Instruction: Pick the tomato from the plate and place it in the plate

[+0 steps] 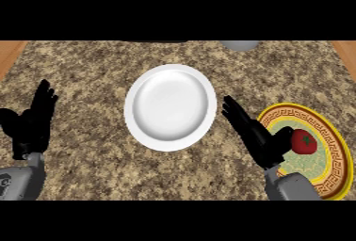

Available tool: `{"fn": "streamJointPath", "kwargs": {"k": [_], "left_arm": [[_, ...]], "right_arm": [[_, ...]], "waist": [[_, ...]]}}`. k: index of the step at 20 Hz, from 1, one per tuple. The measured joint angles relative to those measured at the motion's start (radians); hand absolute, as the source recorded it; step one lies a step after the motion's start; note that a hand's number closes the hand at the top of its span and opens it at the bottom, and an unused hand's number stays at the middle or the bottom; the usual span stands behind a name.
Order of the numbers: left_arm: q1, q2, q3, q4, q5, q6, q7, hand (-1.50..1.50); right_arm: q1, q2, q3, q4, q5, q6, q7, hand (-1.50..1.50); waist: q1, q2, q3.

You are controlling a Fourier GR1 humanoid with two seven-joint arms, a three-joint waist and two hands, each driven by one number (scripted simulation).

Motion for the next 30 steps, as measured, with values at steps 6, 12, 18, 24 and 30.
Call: {"fn": "streamJointPath", "kwargs": {"k": [6,12,18,24,30], "left_arm": [[-0.045,0.013,-0.059,-0.028,-0.042,-0.046,-0.007,0.00],[-0.057,-0.007,-0.123,-0.037,-0.058,-0.089,-0.007,0.00],[-0.098,-0.041,-0.146,-0.018,-0.088,-0.102,0.012,0.00],[-0.078,-0.048,-0.145,-0.025,-0.102,-0.115,0.009,0.00],[-0.073,-0.052,-0.135,-0.030,-0.099,-0.124,0.009,0.00]], "right_arm": [[-0.136,0.008,-0.189,-0.003,0.011,-0.213,0.066,-1.50],[-0.133,-0.184,-0.121,0.056,0.341,-0.337,0.121,-1.50],[-0.025,-0.140,-0.093,0.049,0.488,-0.484,0.092,-1.50],[0.053,-0.241,-0.089,-0.119,0.657,-0.535,0.202,-1.50],[0.073,-0.427,-0.116,-0.324,0.703,-0.333,0.503,-1.50]], "waist": [[-0.028,-0.001,0.011],[-0.037,-0.003,0.005],[-0.030,-0.002,0.013],[-0.032,-0.005,0.014],[-0.036,-0.009,0.012]]}}
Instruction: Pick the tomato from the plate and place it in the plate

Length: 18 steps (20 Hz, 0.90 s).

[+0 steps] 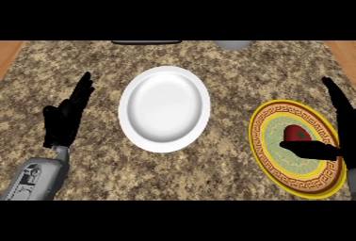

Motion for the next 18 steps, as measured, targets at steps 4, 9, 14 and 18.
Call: {"fn": "streamJointPath", "kwargs": {"k": [4,9,14,18], "left_arm": [[0.012,-0.012,-0.008,-0.004,-0.008,0.001,-0.011,0.00],[-0.003,-0.015,-0.008,-0.025,-0.019,-0.004,0.022,0.00],[-0.018,-0.017,0.019,-0.016,-0.028,-0.027,0.025,0.00],[-0.008,-0.033,0.027,-0.030,-0.045,-0.038,0.029,0.00]], "right_arm": [[-0.018,-0.103,-0.032,-0.061,-0.080,0.192,0.174,-1.50],[-0.057,-0.158,-0.062,-0.123,-0.176,0.372,0.357,-1.50],[-0.093,-0.119,-0.081,-0.062,-0.193,0.453,0.389,-1.50],[-0.111,-0.072,-0.094,-0.025,-0.176,0.501,0.389,-1.50]], "waist": [[0.005,0.002,0.000],[0.012,0.004,0.002],[0.017,0.007,0.003],[0.018,0.007,0.003]]}}
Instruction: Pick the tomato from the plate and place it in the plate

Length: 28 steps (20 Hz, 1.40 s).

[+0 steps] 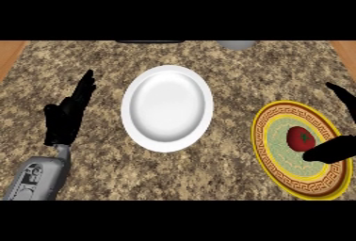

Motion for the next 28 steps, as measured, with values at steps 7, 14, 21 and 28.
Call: {"fn": "streamJointPath", "kwargs": {"k": [7,14,21,28], "left_arm": [[0.012,-0.011,0.019,-0.011,-0.014,-0.014,0.005,0.00],[0.033,-0.044,0.026,-0.017,-0.045,-0.028,-0.017,0.00],[0.012,-0.066,0.054,0.017,-0.072,-0.040,-0.027,0.00],[0.011,-0.073,0.080,0.001,-0.078,-0.067,-0.009,0.00]], "right_arm": [[-0.020,0.060,0.033,0.138,0.058,0.062,-0.029,-1.50],[-0.007,0.119,0.007,0.244,0.127,0.114,-0.112,-1.50],[0.010,0.178,-0.024,0.358,0.211,0.117,-0.213,-1.50],[0.026,0.211,-0.056,0.406,0.299,0.095,-0.302,1.50]], "waist": [[0.003,0.001,0.000],[0.001,0.001,0.001],[-0.001,0.001,0.001],[-0.001,0.000,0.000]]}}
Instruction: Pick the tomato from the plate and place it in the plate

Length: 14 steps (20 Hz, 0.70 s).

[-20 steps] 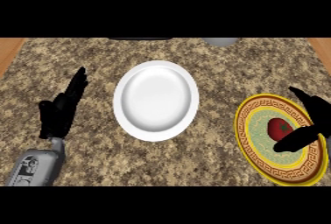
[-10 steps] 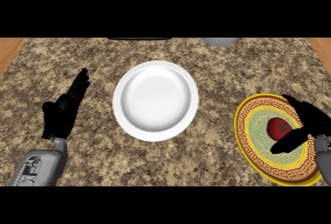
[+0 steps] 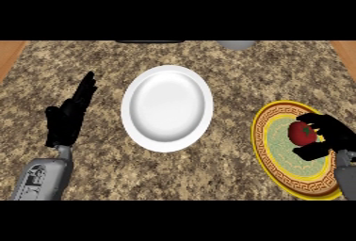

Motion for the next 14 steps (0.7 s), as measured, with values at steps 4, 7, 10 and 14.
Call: {"fn": "streamJointPath", "kwargs": {"k": [4,7,10,14], "left_arm": [[-0.022,-0.007,0.014,0.033,-0.011,-0.003,-0.009,0.00],[-0.021,-0.014,0.025,0.048,-0.015,-0.012,-0.029,0.00],[-0.013,-0.022,0.021,0.022,-0.028,-0.010,-0.011,0.00],[-0.026,-0.016,0.028,0.014,-0.029,-0.018,0.012,0.00]], "right_arm": [[-0.013,0.021,-0.008,0.030,0.065,-0.044,-0.045,1.50],[-0.014,0.034,-0.024,0.044,0.101,-0.057,-0.072,1.50],[-0.027,0.034,-0.052,0.051,0.117,-0.059,-0.101,1.50],[-0.019,0.023,-0.060,0.020,0.153,-0.101,-0.156,1.50]], "waist": [[0.000,0.000,-0.001],[-0.001,-0.001,-0.002],[0.000,-0.001,-0.001],[-0.001,-0.001,0.000]]}}
